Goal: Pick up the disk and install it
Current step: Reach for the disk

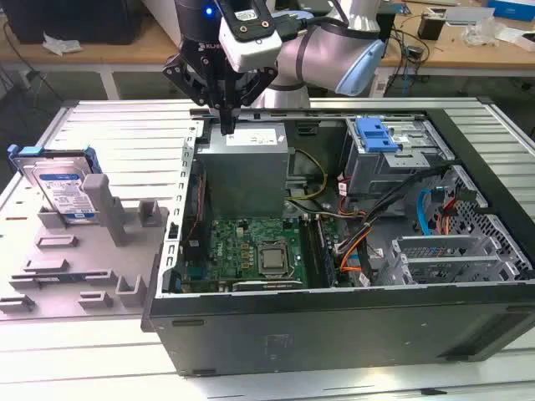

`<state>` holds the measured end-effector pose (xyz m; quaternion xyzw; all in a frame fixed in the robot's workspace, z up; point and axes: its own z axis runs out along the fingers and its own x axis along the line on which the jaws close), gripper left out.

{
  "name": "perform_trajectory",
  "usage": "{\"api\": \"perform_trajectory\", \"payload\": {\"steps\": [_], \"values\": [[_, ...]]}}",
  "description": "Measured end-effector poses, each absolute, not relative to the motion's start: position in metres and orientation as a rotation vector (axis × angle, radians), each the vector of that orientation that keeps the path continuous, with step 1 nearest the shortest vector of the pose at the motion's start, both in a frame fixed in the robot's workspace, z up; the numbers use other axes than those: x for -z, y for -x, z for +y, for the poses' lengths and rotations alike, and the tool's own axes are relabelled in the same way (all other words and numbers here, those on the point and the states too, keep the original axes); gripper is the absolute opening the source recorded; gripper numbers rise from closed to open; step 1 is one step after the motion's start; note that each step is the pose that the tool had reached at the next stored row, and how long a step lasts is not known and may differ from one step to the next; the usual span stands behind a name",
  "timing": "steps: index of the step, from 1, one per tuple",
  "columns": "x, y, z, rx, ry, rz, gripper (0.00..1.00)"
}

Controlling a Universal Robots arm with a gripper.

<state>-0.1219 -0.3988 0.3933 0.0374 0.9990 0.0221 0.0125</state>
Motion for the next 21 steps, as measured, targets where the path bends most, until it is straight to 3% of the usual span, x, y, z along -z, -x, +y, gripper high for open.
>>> {"api": "perform_trajectory", "payload": {"steps": [21], "values": [[-0.392, 0.141, -0.395, -0.068, -0.118, 3.114, 0.11]]}}
